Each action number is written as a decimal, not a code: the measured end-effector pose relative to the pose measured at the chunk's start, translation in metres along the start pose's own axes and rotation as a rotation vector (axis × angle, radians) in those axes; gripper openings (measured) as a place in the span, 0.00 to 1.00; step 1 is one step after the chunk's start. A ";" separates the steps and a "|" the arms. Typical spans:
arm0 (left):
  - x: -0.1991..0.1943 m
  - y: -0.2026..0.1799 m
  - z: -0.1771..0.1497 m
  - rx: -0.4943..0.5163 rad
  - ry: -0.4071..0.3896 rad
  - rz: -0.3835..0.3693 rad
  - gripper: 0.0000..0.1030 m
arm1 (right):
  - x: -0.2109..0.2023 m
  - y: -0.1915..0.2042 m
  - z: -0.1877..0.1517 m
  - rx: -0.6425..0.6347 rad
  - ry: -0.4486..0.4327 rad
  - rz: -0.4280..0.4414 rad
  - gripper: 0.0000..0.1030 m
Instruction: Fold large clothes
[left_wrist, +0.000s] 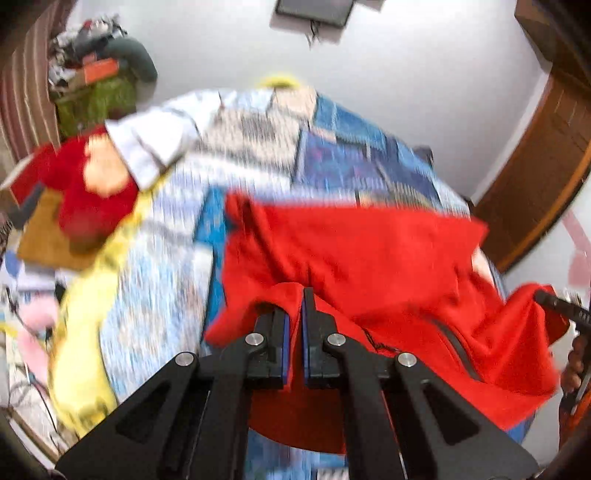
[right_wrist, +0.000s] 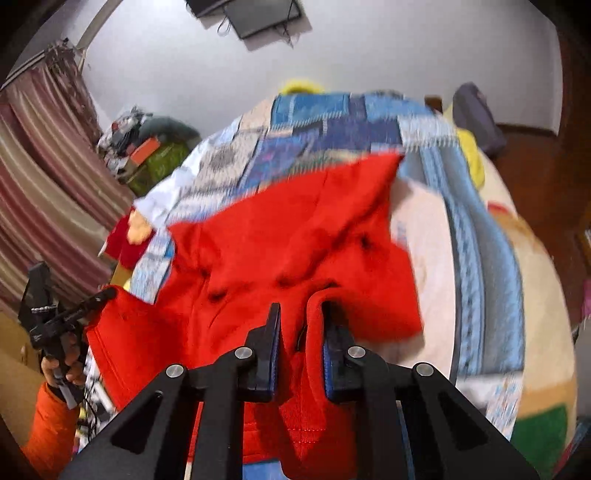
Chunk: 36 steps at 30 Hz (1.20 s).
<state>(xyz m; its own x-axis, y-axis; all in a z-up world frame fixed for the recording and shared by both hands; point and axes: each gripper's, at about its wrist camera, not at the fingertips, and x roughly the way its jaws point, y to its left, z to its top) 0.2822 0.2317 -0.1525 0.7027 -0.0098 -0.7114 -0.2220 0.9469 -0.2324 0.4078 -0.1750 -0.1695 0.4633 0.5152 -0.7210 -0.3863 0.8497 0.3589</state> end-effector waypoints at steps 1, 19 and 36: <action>0.003 0.001 0.016 -0.006 -0.020 0.015 0.04 | 0.001 -0.001 0.011 -0.003 -0.015 -0.012 0.14; 0.242 0.055 0.091 -0.126 0.163 0.310 0.07 | 0.193 -0.076 0.164 0.073 0.064 -0.171 0.15; 0.184 0.011 0.105 0.119 0.106 0.354 0.63 | 0.062 -0.087 0.146 -0.139 -0.104 -0.395 0.19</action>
<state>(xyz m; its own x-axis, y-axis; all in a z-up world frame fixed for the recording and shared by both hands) 0.4802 0.2737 -0.2159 0.5209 0.2973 -0.8002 -0.3544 0.9281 0.1141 0.5866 -0.2011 -0.1587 0.6721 0.1680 -0.7212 -0.2636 0.9644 -0.0209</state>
